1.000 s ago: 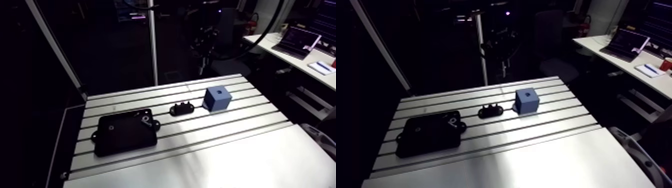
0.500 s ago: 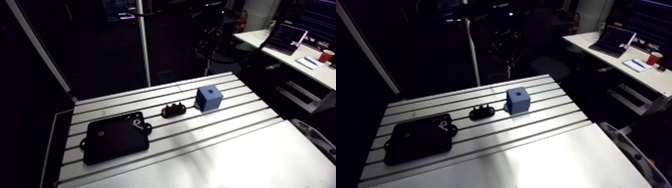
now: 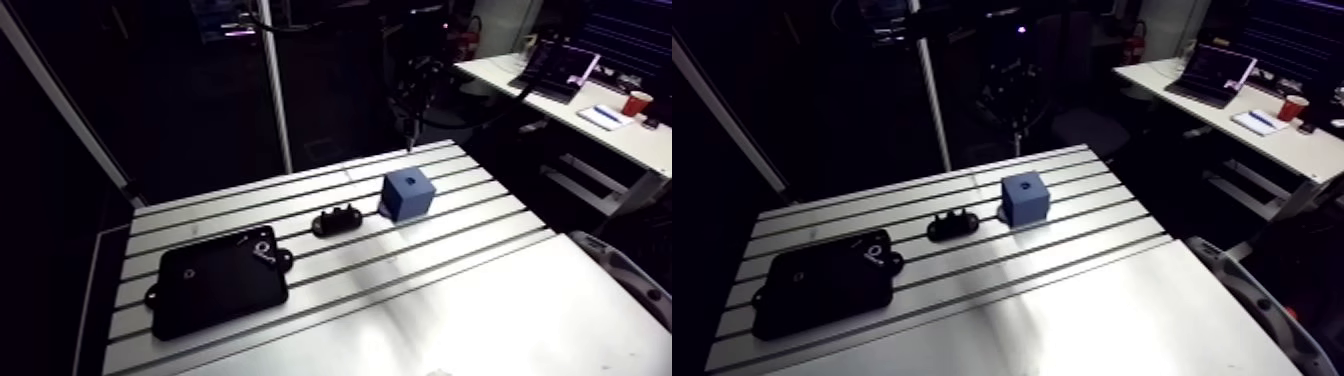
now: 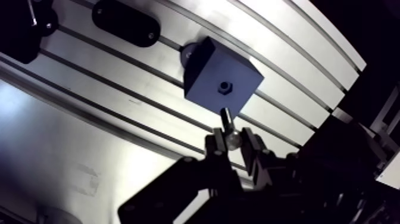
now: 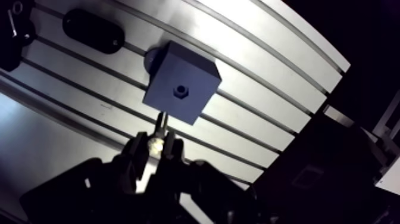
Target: Pick up the M10 bolt and insert it into the hex recess until seated.
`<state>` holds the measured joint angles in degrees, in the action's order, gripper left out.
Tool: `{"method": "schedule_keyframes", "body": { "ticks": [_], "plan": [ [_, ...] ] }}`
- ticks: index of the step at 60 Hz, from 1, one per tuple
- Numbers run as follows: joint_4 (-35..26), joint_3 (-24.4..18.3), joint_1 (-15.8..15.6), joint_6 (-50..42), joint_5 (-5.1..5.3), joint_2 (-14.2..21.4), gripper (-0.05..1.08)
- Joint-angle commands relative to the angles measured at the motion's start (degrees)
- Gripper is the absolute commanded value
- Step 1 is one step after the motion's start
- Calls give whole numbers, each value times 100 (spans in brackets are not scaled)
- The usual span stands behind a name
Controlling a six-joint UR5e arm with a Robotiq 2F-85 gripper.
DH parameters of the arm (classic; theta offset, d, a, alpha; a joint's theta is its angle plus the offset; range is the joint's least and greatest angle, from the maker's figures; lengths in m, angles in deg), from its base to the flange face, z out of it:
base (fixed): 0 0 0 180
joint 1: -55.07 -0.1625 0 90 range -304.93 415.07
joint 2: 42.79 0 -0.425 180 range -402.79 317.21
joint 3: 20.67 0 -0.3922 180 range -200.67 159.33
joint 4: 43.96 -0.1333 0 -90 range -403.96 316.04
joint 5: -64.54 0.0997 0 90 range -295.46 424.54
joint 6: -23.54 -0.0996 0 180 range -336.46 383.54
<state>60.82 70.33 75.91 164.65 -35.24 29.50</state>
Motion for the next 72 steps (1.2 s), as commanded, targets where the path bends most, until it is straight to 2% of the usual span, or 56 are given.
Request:
{"method": "schedule_keyframes", "body": {
  "ticks": [1,72],
  "plan": [
    [12,8,24,-8,7,-35,76],
    [221,54,113,-8,7,-388,76]
  ]
}}
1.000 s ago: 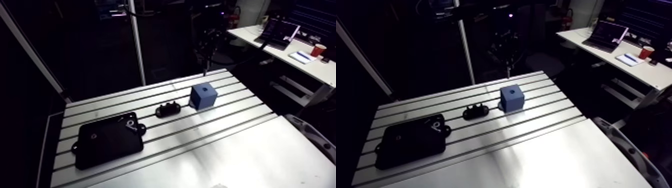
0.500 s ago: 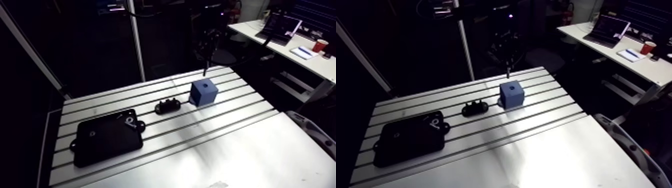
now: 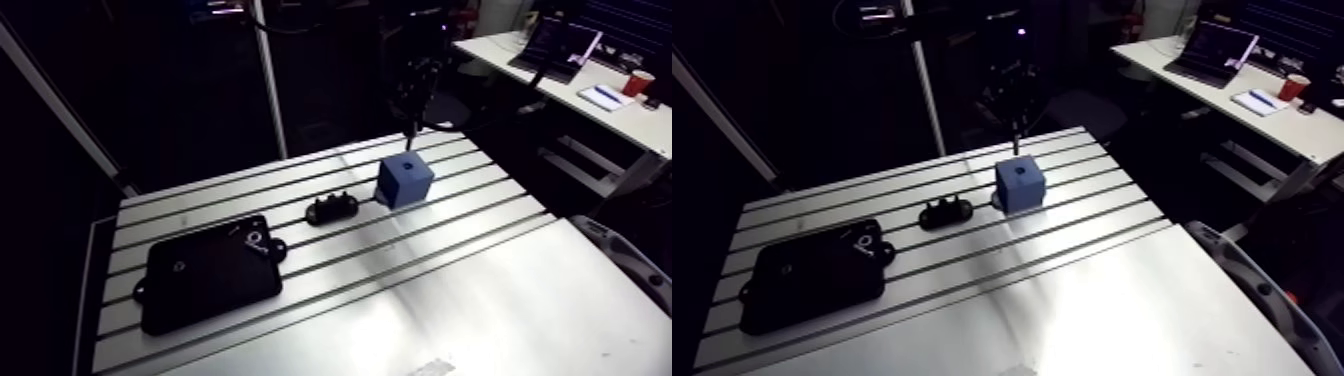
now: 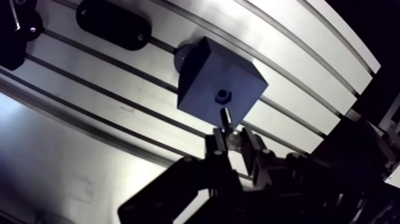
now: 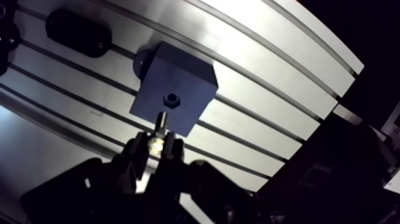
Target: Pick up the M10 bolt and insert it into the hex recess until seated.
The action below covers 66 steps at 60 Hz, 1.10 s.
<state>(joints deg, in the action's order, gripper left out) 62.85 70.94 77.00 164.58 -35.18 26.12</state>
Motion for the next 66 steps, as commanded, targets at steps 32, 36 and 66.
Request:
{"method": "schedule_keyframes", "body": {
  "ticks": [32,36,66],
  "plan": [
    [73,1,14,0,0,-138,76],
    [73,1,14,0,0,-145,76],
    [81,27,66,-9,0,-215,76]
  ]
}}
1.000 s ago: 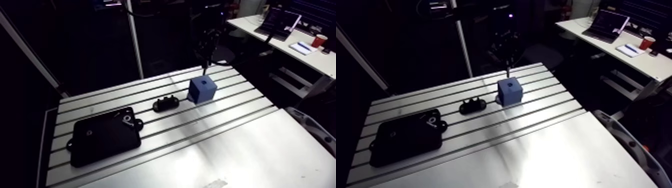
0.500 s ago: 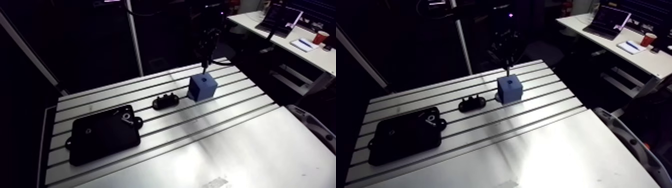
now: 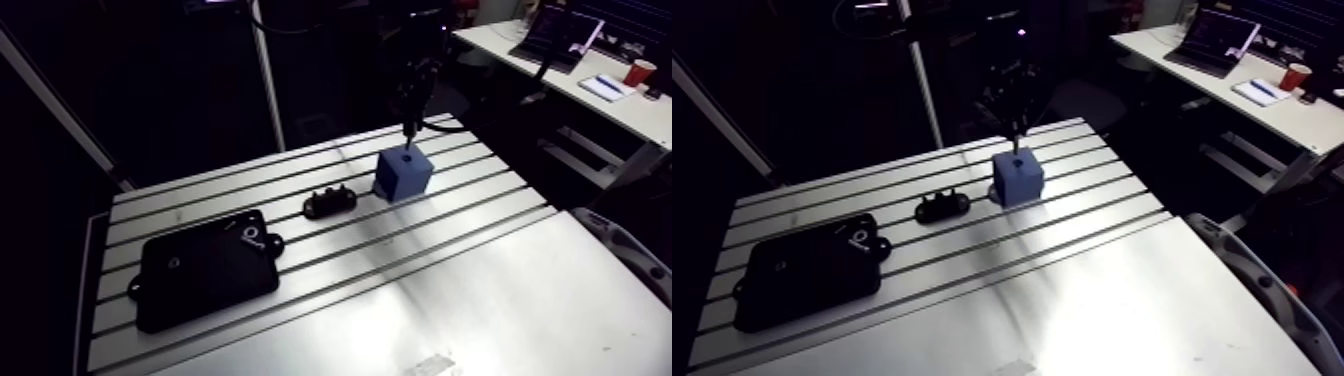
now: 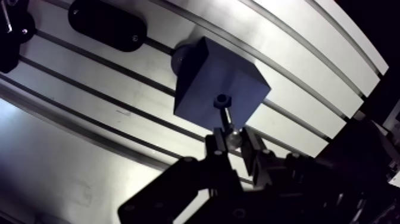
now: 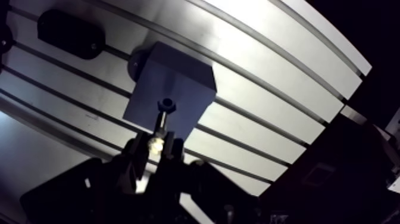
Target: Pick up the M10 bolt and insert it into the hex recess until seated.
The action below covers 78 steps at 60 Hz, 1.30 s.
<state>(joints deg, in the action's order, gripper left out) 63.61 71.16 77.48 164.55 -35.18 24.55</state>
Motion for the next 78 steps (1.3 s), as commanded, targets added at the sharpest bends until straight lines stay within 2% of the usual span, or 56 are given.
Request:
{"method": "schedule_keyframes", "body": {
  "ticks": [1,78],
  "plan": [
    [4,5,18,-6,0,-58,76],
    [5,23,27,-24,0,-148,76]
  ]
}}
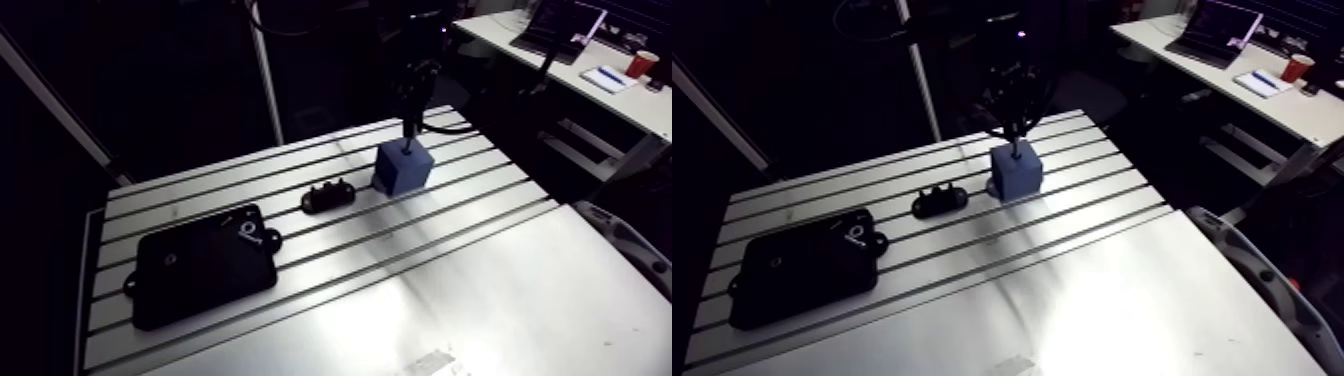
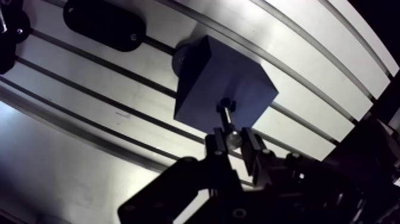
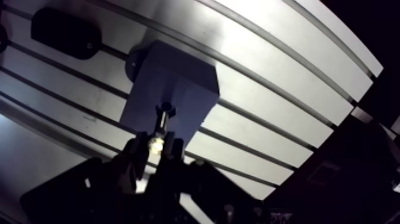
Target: Pick up the M10 bolt and insert it into the hex recess until seated.
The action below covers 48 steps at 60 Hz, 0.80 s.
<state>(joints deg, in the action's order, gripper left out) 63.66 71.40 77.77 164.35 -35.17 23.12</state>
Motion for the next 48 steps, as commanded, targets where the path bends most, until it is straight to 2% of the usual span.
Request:
{"method": "schedule_keyframes", "body": {
  "ticks": [1,14,48],
  "plan": [
    [0,-1,-2,-4,0,-5,76],
    [180,-1,-2,13,0,-58,76],
    [185,7,-11,29,26,-84,76]
  ]
}}
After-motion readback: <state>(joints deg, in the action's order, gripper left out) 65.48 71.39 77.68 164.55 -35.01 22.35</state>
